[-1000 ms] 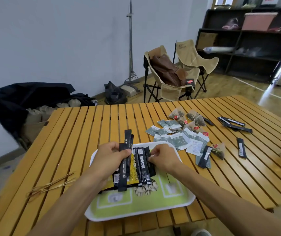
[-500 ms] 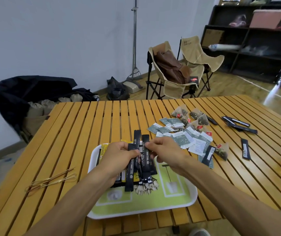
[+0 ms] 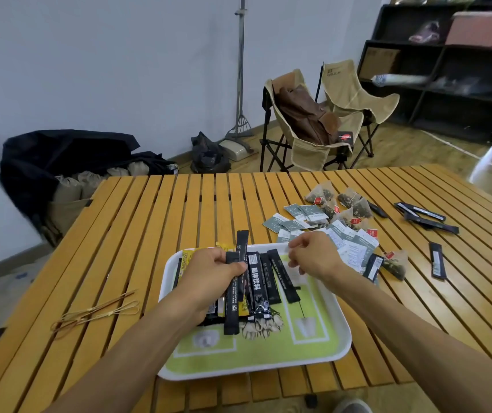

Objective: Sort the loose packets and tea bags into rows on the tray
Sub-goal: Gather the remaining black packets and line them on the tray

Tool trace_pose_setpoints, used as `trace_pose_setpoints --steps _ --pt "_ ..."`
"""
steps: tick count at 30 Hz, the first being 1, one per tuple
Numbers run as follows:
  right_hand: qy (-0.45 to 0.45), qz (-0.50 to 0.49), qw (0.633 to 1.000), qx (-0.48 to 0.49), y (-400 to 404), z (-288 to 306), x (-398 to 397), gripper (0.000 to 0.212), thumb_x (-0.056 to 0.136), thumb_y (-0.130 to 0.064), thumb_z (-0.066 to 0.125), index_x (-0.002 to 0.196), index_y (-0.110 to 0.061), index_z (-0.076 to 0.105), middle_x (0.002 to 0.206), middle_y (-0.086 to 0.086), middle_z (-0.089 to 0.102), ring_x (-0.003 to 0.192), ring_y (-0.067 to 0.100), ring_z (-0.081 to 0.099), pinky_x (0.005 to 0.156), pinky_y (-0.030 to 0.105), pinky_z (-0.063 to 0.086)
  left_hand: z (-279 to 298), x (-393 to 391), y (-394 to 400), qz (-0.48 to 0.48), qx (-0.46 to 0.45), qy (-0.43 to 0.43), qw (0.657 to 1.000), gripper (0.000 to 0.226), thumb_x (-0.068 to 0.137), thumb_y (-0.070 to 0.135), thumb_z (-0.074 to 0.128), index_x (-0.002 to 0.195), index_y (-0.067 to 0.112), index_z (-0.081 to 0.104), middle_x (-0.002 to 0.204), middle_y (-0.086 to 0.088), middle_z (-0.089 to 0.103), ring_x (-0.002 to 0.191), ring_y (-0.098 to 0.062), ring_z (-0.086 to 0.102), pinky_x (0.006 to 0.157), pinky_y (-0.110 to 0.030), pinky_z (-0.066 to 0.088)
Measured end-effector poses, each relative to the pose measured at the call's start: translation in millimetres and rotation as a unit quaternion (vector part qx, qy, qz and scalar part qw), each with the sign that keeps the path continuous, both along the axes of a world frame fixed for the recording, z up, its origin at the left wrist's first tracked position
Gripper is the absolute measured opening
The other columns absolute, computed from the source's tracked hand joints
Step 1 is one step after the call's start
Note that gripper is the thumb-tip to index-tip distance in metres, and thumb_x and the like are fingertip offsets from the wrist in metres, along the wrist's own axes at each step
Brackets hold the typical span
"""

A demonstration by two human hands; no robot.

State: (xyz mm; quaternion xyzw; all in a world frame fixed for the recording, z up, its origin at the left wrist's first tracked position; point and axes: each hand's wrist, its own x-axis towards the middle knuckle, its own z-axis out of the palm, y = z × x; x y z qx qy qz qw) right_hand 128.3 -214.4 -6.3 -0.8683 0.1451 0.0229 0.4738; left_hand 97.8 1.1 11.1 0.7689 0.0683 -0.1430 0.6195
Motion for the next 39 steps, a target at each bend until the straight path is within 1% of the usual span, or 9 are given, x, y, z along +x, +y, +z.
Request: trace_pose_setpoints --steps 4,7,14,21,26,31,34,37,39 --pt "0.014 0.101 0.986 0.132 15 20 -19 0.021 0.098 -0.023 0.064 0.09 -0.006 0.073 0.074 0.004 0.072 0.059 0.009 0.065 0.047 0.022 0.046 -4 -5 -13 -0.02 -0.051 0.008 0.998 0.006 0.091 0.008 0.068 0.092 0.002 0.07 0.083 -0.019 0.075 0.067 -0.027 0.071 0.082 -0.053 0.057" --pt "0.059 0.128 0.977 0.162 30 21 -25 0.024 0.096 -0.022 0.067 0.079 -0.006 0.069 0.061 0.008 0.064 0.051 0.012 0.056 0.042 0.019 0.036 -6 -8 -22 -0.05 -0.075 0.009 0.996 0.012 0.092 0.007 0.065 0.086 0.007 0.075 0.083 -0.016 0.077 0.072 -0.026 0.074 0.067 -0.041 0.06" --pt "0.069 0.035 0.995 -0.057 -3 19 2 0.035 0.097 -0.006 0.06 0.062 -0.008 0.058 0.061 0.007 0.063 0.056 0.016 0.056 0.046 0.021 0.038 -11 -4 -22 0.035 -0.096 0.022 0.994 0.016 0.099 0.01 0.057 0.098 -0.002 0.067 0.093 -0.022 0.072 0.075 -0.026 0.075 0.062 -0.029 0.06" --pt "0.046 0.042 0.988 -0.139 -4 -2 9 0.016 0.088 0.001 0.062 0.09 0.012 0.074 0.081 0.026 0.073 0.07 0.024 0.065 0.079 0.043 0.06 -9 -1 -26 0.059 -0.106 0.022 0.992 0.024 0.103 0.012 0.048 0.096 -0.002 0.066 0.102 -0.019 0.067 0.071 -0.023 0.072 0.063 -0.03 0.061" --pt "0.014 0.045 0.989 -0.143 -9 20 -8 0.025 0.096 -0.013 0.06 0.088 0.006 0.074 0.082 0.018 0.077 0.073 0.024 0.076 0.061 0.03 0.058 -10 2 -26 0.059 -0.105 0.022 0.993 0.022 0.101 0.014 0.054 0.092 0.001 0.07 0.083 -0.014 0.074 0.069 -0.019 0.073 0.075 -0.036 0.06" --pt "0.085 0.185 0.978 0.053 22 34 -51 0.034 0.094 -0.036 0.069 0.069 -0.013 0.069 0.053 -0.002 0.063 0.044 0.008 0.052 0.042 0.019 0.039 -6 0 -33 0.065 -0.074 -0.006 0.995 0.02 0.095 0.018 0.064 0.09 0.001 0.072 0.081 -0.009 0.071 0.07 -0.016 0.063 0.058 -0.024 0.053" --pt "0.061 0.167 0.984 0.024 23 29 -48 0.038 0.094 -0.026 0.071 0.058 -0.017 0.06 0.05 -0.001 0.056 0.045 0.013 0.047 0.045 0.021 0.039 -4 -2 -36 0.07 -0.073 -0.025 0.995 0.016 0.096 0.019 0.063 0.095 0.009 0.075 0.083 -0.005 0.075 0.069 -0.013 0.062 0.06 -0.025 0.05" --pt "0.025 0.105 0.99 -0.095 1 29 -29 0.035 0.097 -0.018 0.066 0.063 -0.008 0.063 0.063 0.009 0.061 0.058 0.019 0.06 0.056 0.027 0.051 -9 -7 -41 0.01 0.067 -0.147 0.987 0.02 0.099 0.024 0.057 0.111 0.019 0.071 0.098 0.007 0.074 0.086 -0.008 0.065 0.072 -0.022 0.049" --pt "0.035 0.074 0.986 -0.142 -13 23 -15 0.027 0.096 -0.011 0.063 0.074 0.002 0.07 0.076 0.018 0.071 0.075 0.03 0.07 0.067 0.033 0.055 -18 -10 -47 -0.092 0.252 -0.275 0.923 0.026 0.1 0.023 0.052 0.122 0.022 0.067 0.119 0.006 0.066 0.108 -0.011 0.059 0.089 -0.025 0.046"
